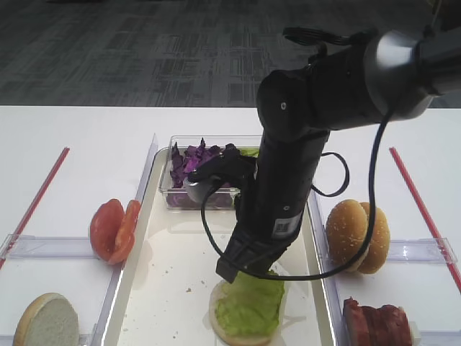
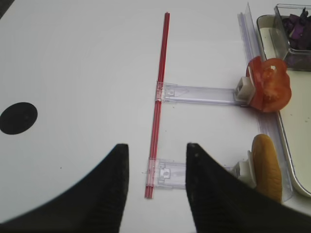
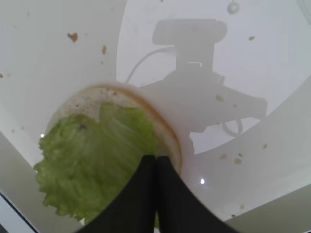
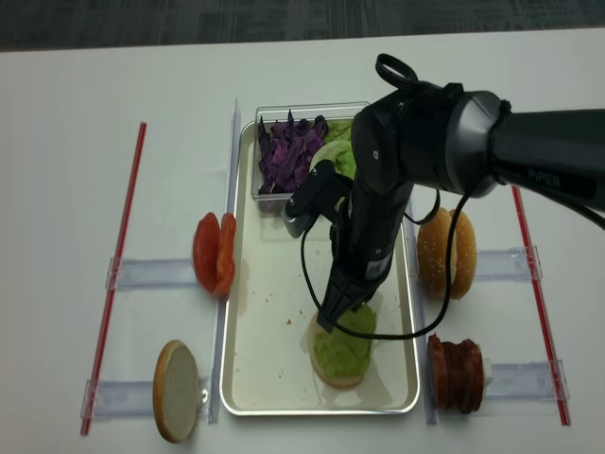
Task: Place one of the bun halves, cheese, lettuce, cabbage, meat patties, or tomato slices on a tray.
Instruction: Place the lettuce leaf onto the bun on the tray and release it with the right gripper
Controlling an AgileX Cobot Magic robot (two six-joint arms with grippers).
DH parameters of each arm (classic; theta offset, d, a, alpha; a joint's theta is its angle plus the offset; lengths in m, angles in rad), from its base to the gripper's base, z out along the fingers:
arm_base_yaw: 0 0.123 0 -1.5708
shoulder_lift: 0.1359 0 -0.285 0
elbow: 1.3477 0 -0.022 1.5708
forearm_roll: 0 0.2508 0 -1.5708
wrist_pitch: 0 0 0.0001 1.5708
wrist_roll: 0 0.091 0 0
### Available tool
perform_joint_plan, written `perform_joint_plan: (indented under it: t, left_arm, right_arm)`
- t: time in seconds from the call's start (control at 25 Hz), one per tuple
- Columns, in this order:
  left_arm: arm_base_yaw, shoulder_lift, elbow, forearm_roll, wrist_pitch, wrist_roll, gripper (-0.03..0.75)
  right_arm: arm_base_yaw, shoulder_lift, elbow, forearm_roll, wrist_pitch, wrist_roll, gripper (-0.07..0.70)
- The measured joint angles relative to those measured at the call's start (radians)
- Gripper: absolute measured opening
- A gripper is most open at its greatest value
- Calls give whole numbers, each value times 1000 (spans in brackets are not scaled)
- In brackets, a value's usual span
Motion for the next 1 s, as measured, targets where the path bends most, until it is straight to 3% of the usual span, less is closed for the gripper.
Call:
perform_joint_plan:
  t: [0.4,0.8,0.84,1.0]
  left_arm:
    - [0,0,0,0,0,0,271]
    - [0,0,0,0,0,0,271]
    - [0,0,0,0,0,0,271]
    - [0,0,0,0,0,0,271]
  right_arm:
    - [0,3,0,12,-15,2,59]
    - [0,3,0,14,-15,2,240]
    - [0,3,0,14,-15,2,293]
    - [0,3,0,15,-15,2,386]
